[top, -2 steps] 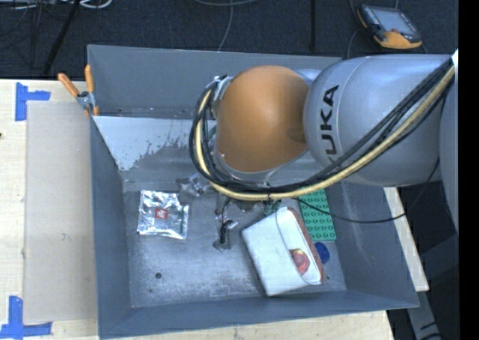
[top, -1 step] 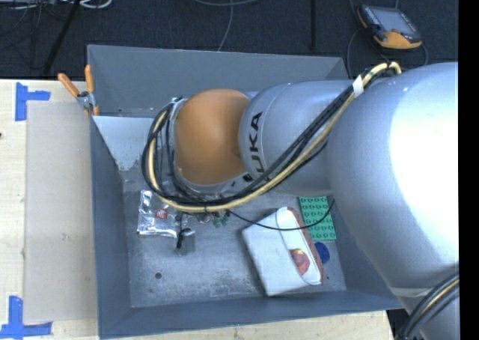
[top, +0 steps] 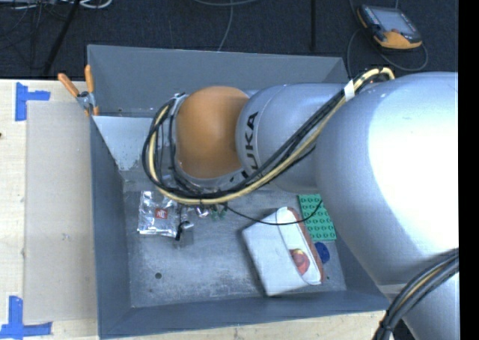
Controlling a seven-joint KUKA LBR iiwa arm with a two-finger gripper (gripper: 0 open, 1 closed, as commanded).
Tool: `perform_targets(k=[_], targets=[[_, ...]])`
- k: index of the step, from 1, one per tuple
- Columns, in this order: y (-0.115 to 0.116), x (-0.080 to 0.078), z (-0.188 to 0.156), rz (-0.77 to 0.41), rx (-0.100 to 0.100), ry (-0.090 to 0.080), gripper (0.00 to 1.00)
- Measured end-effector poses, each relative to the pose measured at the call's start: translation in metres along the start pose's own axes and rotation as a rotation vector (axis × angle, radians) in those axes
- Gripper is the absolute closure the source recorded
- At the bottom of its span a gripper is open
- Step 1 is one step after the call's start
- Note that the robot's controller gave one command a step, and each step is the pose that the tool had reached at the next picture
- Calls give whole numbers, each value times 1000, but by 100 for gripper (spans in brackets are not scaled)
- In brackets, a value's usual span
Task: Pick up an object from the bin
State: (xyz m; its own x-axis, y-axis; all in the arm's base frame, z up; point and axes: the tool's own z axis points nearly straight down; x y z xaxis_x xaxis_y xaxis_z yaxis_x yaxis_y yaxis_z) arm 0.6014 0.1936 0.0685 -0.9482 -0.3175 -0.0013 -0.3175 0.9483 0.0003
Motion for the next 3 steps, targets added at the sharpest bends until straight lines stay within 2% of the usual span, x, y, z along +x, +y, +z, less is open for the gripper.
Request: perform_targets(k=[1,2,3], targets=[[0,0,-2,4,-1,0,100],[20,12,-91,16,-1,-7,100],[28,6,-168,19,0,-9,100]])
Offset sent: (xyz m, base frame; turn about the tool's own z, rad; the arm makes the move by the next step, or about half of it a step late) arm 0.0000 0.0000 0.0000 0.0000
